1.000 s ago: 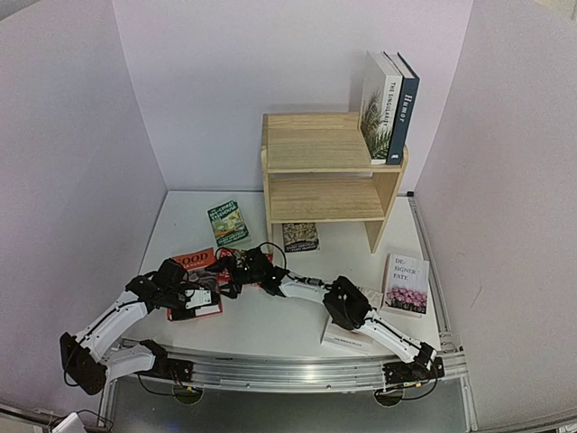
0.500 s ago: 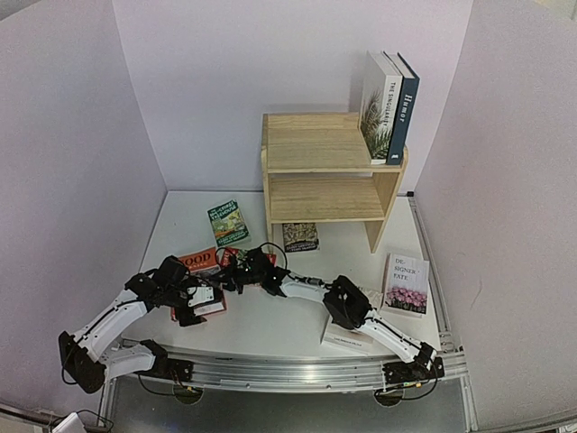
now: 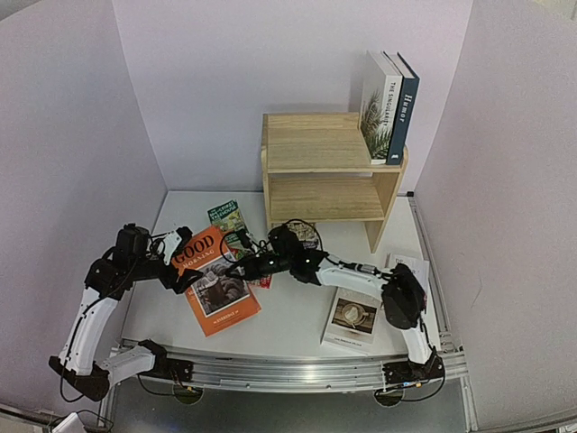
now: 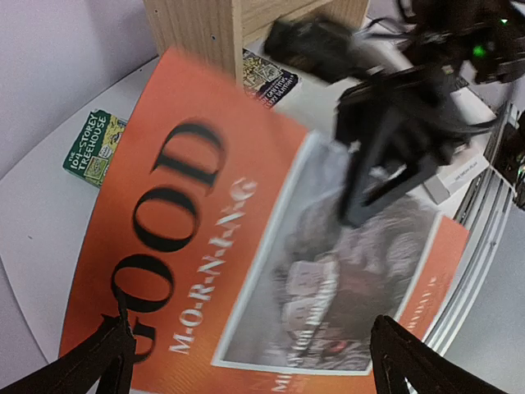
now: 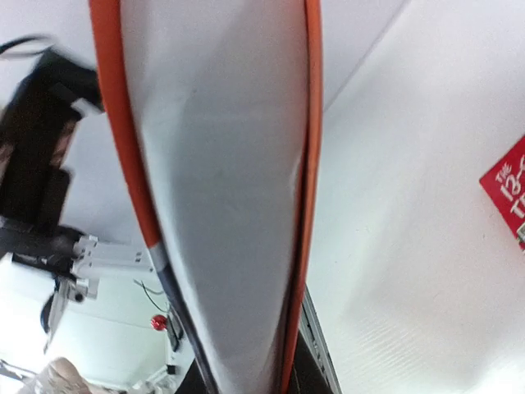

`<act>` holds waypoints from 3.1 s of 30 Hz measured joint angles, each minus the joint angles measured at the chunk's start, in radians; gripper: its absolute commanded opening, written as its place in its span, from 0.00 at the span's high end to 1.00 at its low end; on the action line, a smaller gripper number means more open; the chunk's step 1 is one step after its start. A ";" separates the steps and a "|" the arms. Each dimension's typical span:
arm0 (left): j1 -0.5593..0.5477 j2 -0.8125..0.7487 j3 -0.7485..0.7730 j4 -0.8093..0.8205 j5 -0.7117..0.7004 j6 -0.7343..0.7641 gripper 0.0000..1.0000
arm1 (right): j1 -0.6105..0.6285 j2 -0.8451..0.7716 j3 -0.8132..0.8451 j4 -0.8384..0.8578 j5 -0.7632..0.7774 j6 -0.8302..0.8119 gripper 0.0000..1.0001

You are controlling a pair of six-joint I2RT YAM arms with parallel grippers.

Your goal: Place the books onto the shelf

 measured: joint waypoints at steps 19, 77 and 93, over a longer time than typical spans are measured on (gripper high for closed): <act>0.041 0.155 0.287 -0.170 0.300 0.050 0.00 | 0.004 -0.381 -0.086 -0.554 0.103 -0.903 0.97; 0.533 0.204 -0.191 0.041 0.501 -0.913 1.00 | 0.388 0.137 0.328 -0.240 1.059 -1.199 0.07; 0.542 0.215 -0.239 0.093 0.556 -1.035 1.00 | 0.383 0.477 0.600 0.176 1.440 -1.536 0.69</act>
